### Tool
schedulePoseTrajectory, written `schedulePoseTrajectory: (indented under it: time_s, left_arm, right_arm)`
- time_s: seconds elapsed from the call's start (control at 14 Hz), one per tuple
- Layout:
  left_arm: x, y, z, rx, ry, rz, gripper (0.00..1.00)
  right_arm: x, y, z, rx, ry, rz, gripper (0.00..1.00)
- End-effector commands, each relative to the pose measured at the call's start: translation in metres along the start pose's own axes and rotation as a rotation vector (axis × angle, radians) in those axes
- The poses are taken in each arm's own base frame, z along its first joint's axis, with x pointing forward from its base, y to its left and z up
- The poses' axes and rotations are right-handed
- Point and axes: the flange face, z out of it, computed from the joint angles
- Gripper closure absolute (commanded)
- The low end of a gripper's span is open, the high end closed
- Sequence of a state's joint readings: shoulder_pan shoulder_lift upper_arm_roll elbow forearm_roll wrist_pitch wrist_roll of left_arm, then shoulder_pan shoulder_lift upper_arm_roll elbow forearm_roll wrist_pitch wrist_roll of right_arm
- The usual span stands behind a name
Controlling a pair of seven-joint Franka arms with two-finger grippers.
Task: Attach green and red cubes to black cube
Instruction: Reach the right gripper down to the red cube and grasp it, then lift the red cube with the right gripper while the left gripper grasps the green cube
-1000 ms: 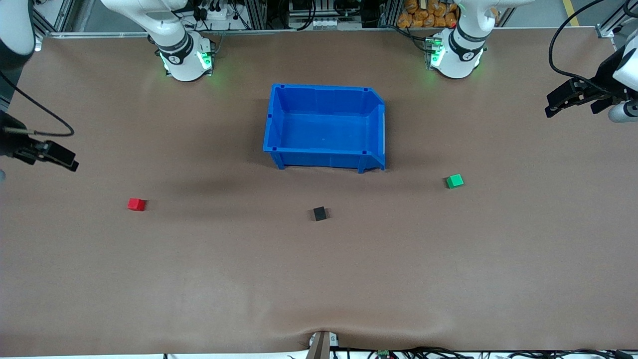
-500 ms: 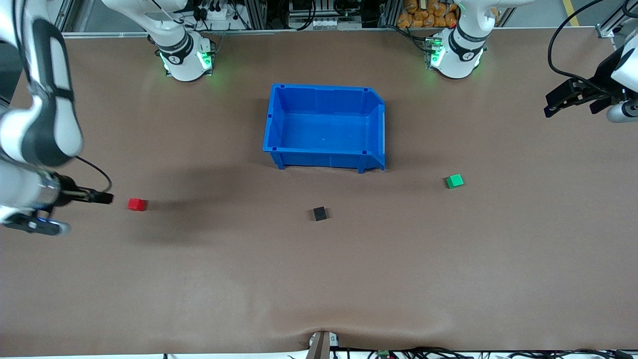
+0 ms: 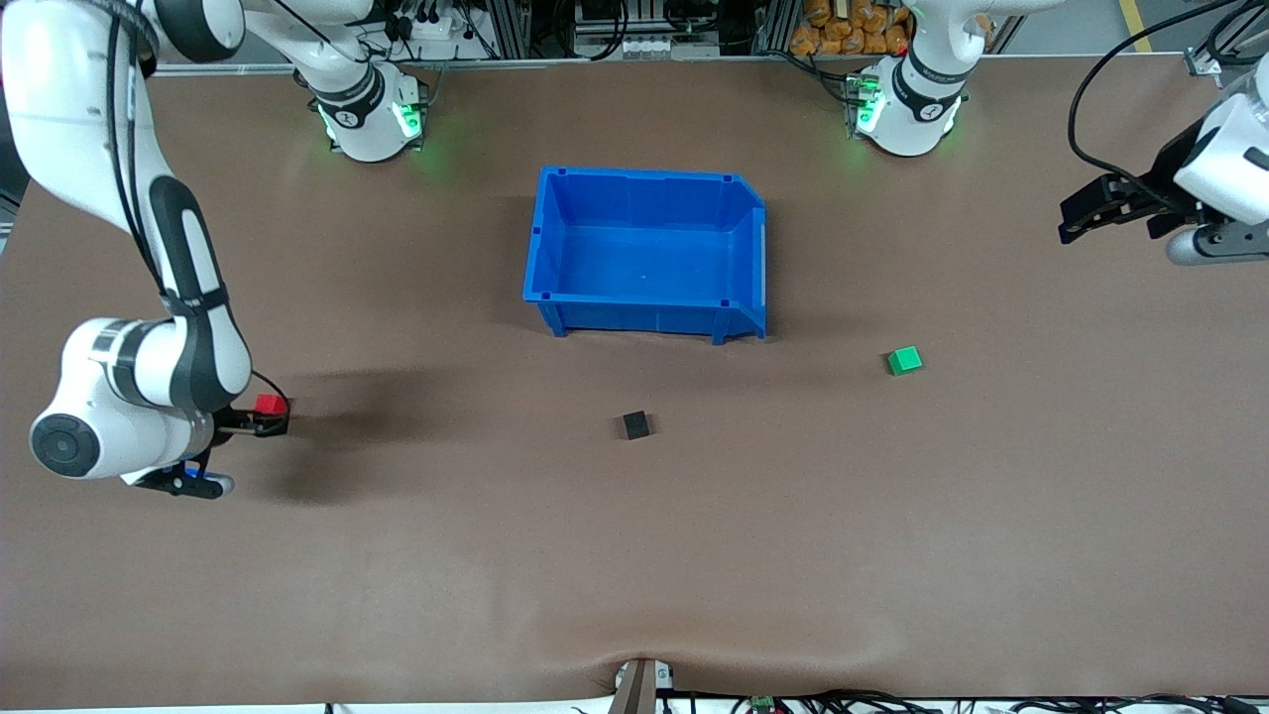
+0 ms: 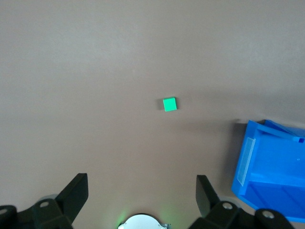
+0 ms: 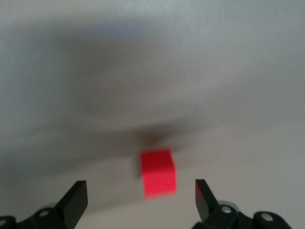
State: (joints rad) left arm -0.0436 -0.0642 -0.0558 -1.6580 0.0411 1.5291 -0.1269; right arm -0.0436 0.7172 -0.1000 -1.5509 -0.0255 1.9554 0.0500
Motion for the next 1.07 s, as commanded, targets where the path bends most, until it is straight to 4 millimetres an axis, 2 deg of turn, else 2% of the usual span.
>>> schedulePoseTrajectory:
  time_s: [0.0, 0.07, 0.21, 0.36, 0.57, 0.71, 0.79, 0.93, 1.0]
  left_arm:
    - [0.009, 0.01, 0.02, -0.009, -0.025, 0.011, 0.0]
    - [0.013, 0.011, 0.032, -0.01, -0.018, 0.011, 0.0]
    - [0.019, 0.016, 0.058, -0.011, 0.001, 0.016, 0.0]
    - [0.022, 0.022, 0.09, -0.011, 0.012, 0.026, 0.0]
    - [0.028, 0.028, 0.153, -0.012, 0.019, 0.005, 0.0]
    - [0.028, 0.029, 0.199, -0.01, 0.017, -0.019, 0.0]
    - [0.024, 0.027, 0.22, -0.013, 0.029, -0.02, 0.0]
    - [0.017, 0.025, 0.258, -0.02, 0.045, -0.026, 0.0]
    - [0.017, 0.025, 0.274, -0.025, 0.049, -0.028, 0.0]
  right_arm:
    - [0.011, 0.015, 0.014, 0.015, -0.003, -0.033, 0.0]
    - [0.01, 0.014, 0.02, 0.018, -0.021, -0.026, 0.28]
    - [0.001, 0.003, 0.032, 0.022, -0.096, 0.004, 0.98]
    - [-0.004, -0.003, 0.031, 0.086, -0.147, 0.027, 1.0]
    - [0.0, 0.004, 0.022, 0.102, -0.13, 0.042, 1.0]
    - [0.006, 0.001, -0.002, 0.137, -0.102, 0.05, 1.0]
    - [0.006, -0.007, -0.014, 0.166, -0.117, 0.052, 1.0]
    - [0.007, -0.027, -0.036, 0.22, -0.123, 0.176, 1.0]
    - [0.004, -0.056, -0.047, 0.216, -0.132, 0.219, 1.0]
